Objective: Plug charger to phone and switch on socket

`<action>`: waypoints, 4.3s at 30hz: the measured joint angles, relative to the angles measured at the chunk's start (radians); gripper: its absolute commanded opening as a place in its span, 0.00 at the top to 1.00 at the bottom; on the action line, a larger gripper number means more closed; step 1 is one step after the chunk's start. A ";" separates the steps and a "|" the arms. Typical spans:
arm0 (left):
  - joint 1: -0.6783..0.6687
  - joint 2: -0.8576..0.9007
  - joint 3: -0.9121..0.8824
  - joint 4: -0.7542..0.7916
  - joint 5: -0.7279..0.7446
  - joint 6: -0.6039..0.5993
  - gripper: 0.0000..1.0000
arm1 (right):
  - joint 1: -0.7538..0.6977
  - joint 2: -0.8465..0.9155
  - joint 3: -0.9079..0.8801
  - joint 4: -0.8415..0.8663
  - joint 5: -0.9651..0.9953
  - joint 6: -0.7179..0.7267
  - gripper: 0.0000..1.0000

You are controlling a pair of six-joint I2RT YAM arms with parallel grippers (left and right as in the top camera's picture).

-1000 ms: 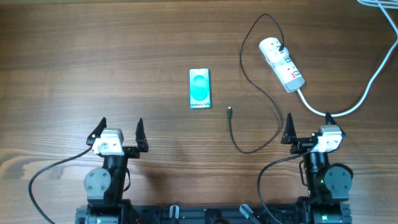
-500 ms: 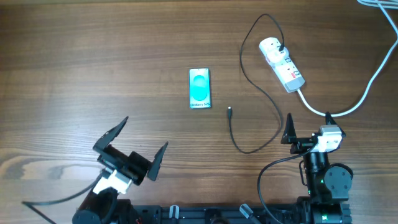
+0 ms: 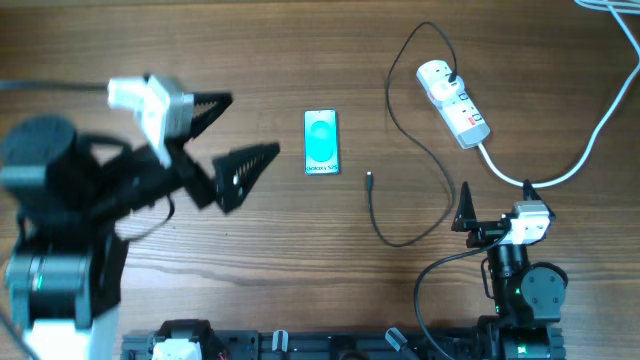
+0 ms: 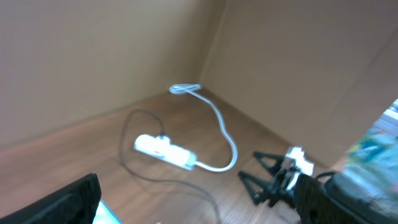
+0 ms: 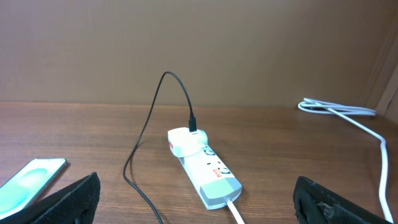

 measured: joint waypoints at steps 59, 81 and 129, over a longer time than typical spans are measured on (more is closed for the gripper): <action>-0.517 1.304 0.530 -0.401 -1.035 -0.494 0.00 | 0.000 0.000 0.000 0.000 0.000 0.000 0.00; -0.516 1.337 0.528 -0.371 -1.009 -0.487 0.00 | 0.000 0.000 0.000 0.000 0.000 0.000 0.00; -0.506 1.301 0.425 -0.280 -1.036 -0.480 0.16 | 0.000 0.000 0.000 0.000 0.000 0.000 0.00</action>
